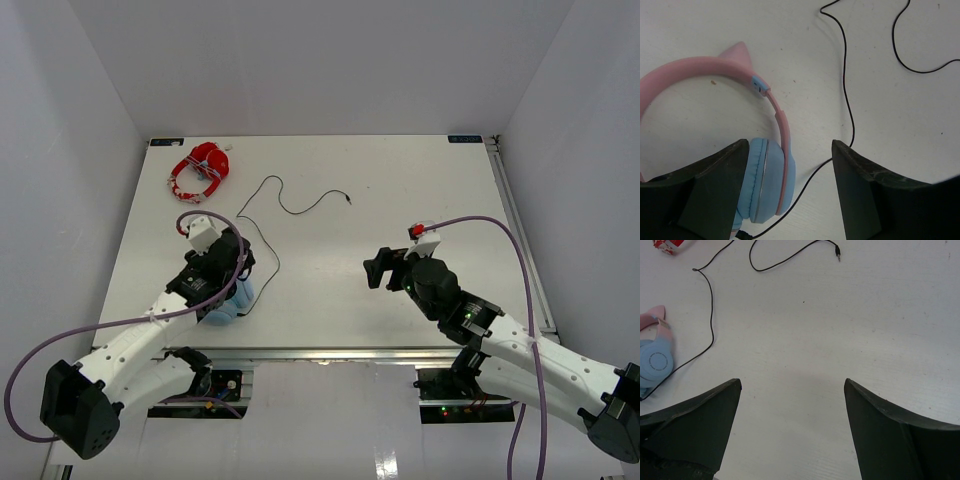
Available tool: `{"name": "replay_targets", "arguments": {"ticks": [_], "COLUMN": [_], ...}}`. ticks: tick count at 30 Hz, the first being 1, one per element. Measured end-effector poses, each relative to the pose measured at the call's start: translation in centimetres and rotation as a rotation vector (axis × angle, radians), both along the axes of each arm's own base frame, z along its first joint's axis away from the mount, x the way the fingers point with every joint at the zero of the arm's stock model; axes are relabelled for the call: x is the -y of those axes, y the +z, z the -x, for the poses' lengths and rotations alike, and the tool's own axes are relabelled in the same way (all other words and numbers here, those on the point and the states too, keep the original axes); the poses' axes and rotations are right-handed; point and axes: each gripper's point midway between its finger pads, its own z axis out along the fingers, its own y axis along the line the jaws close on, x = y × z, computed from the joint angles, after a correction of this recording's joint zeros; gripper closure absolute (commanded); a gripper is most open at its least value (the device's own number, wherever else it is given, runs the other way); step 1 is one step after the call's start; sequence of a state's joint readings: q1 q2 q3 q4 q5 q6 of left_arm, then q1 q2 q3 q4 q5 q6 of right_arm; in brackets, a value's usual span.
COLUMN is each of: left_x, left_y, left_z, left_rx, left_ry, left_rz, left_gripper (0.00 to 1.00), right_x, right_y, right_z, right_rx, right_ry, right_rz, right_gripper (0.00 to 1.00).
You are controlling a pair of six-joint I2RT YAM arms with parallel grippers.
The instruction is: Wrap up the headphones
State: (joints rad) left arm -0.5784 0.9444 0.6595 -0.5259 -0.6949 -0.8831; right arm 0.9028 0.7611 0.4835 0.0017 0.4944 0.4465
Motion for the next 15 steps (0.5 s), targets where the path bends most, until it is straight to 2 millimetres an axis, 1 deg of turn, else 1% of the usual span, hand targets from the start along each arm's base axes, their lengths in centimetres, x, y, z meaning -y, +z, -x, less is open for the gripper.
{"name": "replay_targets", "arguments": {"ticks": [3,10,15], "left_x": [0.3,0.3,0.2], "left_y": [-1.2,-5.0,-6.2], "left_z": [0.1,1.1,1.5], "left_rx": [-0.036,-0.133,-0.159], "left_ry": [-0.003,0.008,0.016], "left_rz": [0.008,-0.001,0.004], "left_gripper": [0.24,0.24,0.27], "right_x": [0.0,0.0,0.0], "right_y": [0.0,0.0,0.0], "right_z": [0.0,0.0,0.0], "right_rx": [0.0,0.0,-0.001], "right_ry": [0.001,0.004,0.004], "right_rz": [-0.001,-0.001,0.0], "right_gripper": [0.1,0.1,0.1]}}
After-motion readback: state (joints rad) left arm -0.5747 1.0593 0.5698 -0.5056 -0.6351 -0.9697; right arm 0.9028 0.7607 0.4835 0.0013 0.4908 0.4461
